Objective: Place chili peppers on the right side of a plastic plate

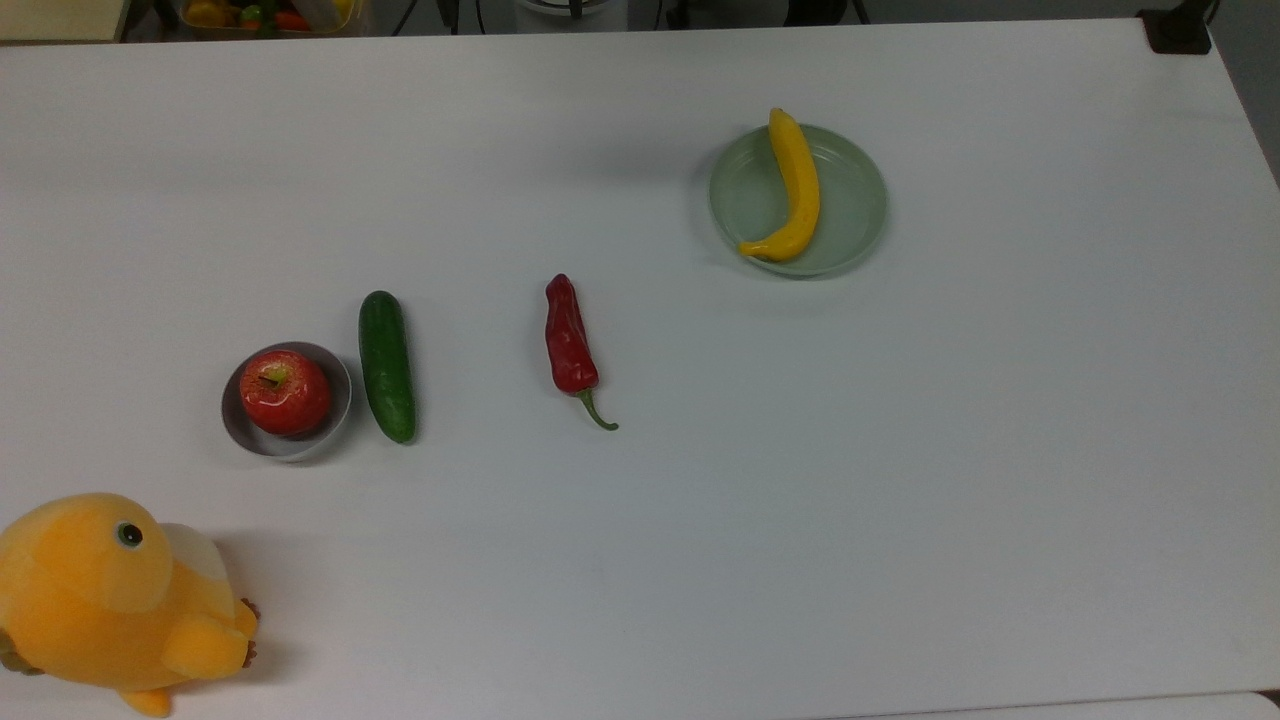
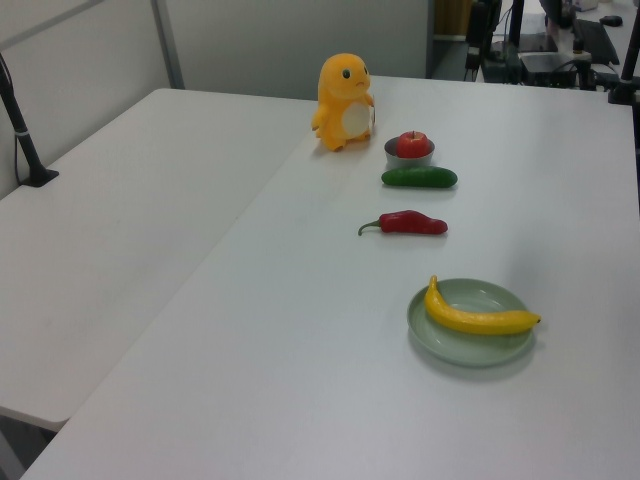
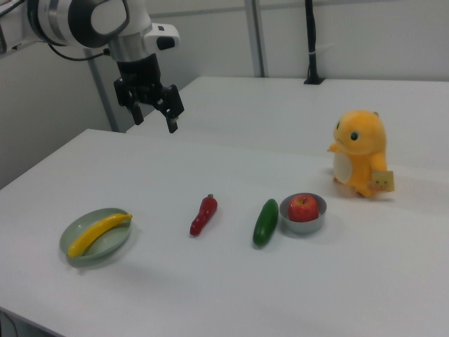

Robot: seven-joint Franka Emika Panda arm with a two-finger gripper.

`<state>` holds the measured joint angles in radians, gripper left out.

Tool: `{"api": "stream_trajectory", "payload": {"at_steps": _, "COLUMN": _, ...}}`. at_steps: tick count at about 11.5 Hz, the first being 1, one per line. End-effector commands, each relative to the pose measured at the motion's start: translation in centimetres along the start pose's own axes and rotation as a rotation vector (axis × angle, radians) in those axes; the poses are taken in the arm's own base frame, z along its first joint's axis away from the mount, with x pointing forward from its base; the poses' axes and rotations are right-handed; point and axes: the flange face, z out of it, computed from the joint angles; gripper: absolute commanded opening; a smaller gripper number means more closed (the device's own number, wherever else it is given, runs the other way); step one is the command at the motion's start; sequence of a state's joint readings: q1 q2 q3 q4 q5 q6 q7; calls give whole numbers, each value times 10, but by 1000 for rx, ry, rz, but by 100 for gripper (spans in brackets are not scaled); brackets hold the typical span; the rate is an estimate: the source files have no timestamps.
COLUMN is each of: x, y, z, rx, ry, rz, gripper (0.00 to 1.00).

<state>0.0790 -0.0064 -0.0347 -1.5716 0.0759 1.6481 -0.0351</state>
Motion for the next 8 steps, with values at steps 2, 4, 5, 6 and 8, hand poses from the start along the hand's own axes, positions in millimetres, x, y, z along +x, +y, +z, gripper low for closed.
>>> {"api": "stream_trajectory", "payload": {"at_steps": 2, "x": -4, "y": 1, "z": -3, "rx": -14, "ry": 15, "rz": -6, "gripper": 100}}
{"api": "stream_trajectory", "payload": {"at_steps": 4, "x": -4, "y": 1, "z": -4, "rx": -14, "ry": 16, "rz": -9, "gripper": 100}}
{"api": "stream_trajectory", "payload": {"at_steps": 5, "x": -4, "y": 2, "z": -4, "rx": -14, "ry": 16, "rz": -9, "gripper": 100}}
{"api": "stream_trajectory", "payload": {"at_steps": 6, "x": -4, "y": 2, "z": -4, "rx": -14, "ry": 16, "rz": -11, "gripper": 100}}
{"api": "stream_trajectory", "payload": {"at_steps": 8, "x": -4, "y": 2, "z": -4, "rx": -14, "ry": 15, "rz": -11, "gripper": 100}}
